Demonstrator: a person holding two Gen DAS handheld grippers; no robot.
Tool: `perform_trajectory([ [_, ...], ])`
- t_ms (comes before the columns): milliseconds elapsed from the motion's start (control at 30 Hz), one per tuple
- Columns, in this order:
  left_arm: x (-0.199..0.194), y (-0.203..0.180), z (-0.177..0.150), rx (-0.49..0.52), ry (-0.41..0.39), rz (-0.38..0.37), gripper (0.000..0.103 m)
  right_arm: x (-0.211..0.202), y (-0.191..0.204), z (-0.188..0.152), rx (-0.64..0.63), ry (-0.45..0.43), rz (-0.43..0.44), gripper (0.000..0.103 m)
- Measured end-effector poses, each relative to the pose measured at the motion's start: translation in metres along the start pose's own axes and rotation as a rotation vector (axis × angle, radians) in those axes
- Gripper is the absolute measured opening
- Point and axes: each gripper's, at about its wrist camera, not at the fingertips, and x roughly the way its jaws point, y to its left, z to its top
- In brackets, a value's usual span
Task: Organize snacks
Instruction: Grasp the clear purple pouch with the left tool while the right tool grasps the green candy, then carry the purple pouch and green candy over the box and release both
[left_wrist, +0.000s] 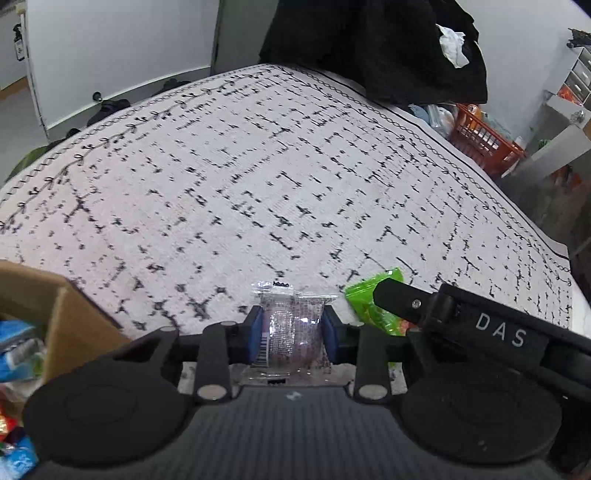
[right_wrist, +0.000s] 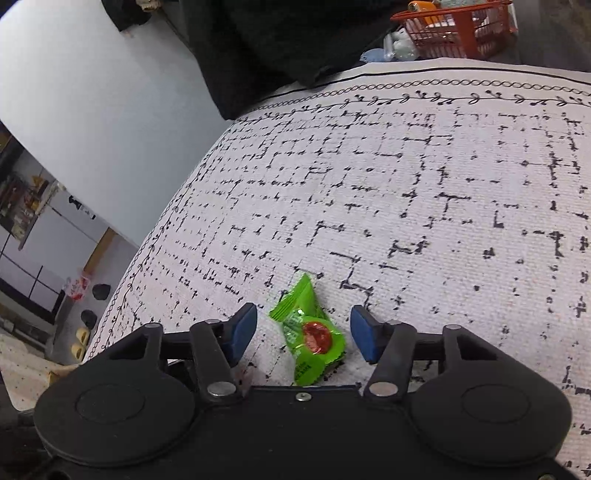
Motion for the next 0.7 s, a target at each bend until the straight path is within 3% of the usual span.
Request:
perform_trajectory([
  [67, -0.002, 0.002, -0.001, -0.001, 0.005, 0.003, 0.032, 0.004, 0.000, -0.001, -0.007, 0.020, -0.009, 0.029],
  [300, -0.018, 0.011, 0.000, -0.026, -0.014, 0.007, 0.032, -0.003, 0.012, -0.008, -0.088, 0.016, -0.033, 0.017],
  [700, -0.067, 0.013, 0.007, -0.019, -0.077, -0.008, 0.032, -0.047, 0.032, -0.006, -0.133, -0.087, 0.007, 0.015],
])
